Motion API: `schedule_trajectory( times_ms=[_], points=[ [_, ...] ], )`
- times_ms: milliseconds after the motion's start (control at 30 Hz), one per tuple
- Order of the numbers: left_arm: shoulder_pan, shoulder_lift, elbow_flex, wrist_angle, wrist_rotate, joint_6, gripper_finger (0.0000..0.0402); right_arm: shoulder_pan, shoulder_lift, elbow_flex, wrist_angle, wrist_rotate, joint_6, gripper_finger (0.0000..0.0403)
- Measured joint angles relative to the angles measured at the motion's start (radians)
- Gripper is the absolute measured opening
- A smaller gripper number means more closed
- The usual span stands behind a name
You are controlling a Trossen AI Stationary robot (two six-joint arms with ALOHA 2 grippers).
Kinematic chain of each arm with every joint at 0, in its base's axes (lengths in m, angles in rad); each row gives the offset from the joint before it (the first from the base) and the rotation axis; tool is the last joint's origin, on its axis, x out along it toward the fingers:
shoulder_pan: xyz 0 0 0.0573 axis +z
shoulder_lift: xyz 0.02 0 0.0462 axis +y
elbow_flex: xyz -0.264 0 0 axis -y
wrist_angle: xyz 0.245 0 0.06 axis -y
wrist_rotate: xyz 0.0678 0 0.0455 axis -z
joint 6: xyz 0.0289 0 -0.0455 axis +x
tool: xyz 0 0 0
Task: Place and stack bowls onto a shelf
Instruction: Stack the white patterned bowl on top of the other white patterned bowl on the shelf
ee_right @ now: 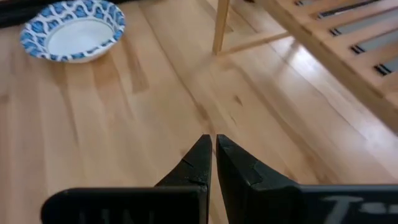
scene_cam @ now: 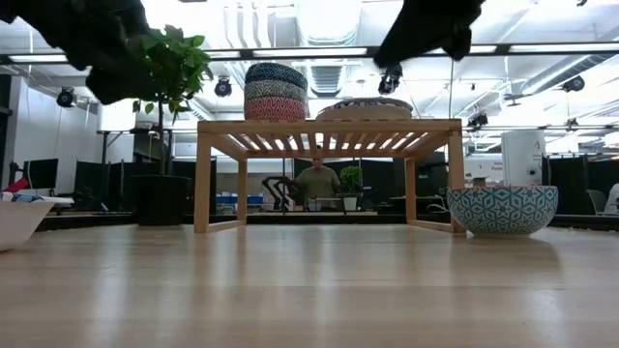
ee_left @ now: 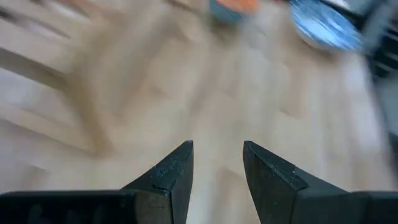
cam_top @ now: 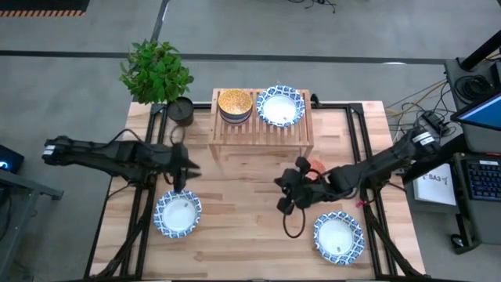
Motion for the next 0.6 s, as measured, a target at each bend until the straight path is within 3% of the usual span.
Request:
schedule_trajectory(
  times_ms=[100, 233, 433, 600],
  points=[
    [-0.001, 0.037, 0.000, -0.022, 0.175, -0.035, 0.0123, -0.001, 0.006, -0.030, 0.020, 0.000, 0.000, 0.0012],
    [-0.001, 0.111, 0.000, -0.064, 0.306, -0.055, 0.0123, -0.001, 0.000, -0.059, 0.031, 0.000, 0.000, 0.0012],
    [-0.028, 0.244, 0.000, -0.170, 0.359, -0.008, 0.0136, 0.001, -0.017, -0.108, 0.103, 0.000, -0.028, 0.0012],
    [-0.050, 0.344, 0.024, -0.243, 0.381, 0.043, 0.0197, 0.001, -0.017, -0.129, 0.145, -0.002, -0.045, 0.0012]
  ],
)
